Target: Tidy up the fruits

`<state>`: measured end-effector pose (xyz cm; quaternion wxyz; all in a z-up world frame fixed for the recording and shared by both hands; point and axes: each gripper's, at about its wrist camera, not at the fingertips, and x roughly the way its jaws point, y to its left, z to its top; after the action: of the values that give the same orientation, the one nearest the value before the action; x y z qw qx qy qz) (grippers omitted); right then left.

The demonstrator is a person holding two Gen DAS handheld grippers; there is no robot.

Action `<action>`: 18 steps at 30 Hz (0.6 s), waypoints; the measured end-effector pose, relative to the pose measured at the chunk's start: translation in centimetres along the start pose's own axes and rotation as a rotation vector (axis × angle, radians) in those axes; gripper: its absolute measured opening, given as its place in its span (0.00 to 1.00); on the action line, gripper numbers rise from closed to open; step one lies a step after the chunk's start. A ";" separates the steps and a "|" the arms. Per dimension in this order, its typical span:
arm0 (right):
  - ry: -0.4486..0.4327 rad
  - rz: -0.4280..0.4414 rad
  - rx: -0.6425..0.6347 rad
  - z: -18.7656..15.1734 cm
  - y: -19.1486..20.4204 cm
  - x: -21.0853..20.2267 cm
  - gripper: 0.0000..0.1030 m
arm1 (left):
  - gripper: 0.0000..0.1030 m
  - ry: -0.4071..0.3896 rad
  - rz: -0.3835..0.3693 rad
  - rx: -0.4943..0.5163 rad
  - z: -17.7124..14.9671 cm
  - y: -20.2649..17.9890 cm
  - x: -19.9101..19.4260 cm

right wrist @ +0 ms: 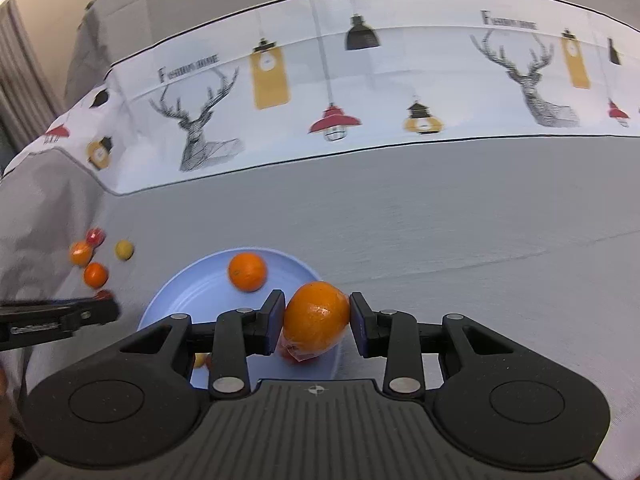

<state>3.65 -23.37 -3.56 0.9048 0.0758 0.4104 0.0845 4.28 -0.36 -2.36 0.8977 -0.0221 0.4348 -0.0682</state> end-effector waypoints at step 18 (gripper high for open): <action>0.121 0.086 -0.128 -0.9 1.7 1.3 0.36 | 0.21 -0.057 -0.020 0.116 0.1 -4.0 1.1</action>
<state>3.67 -21.34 -4.78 0.8770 0.0304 0.4543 0.1538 4.63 -4.50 -2.71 0.9088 0.0240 0.4041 -0.1015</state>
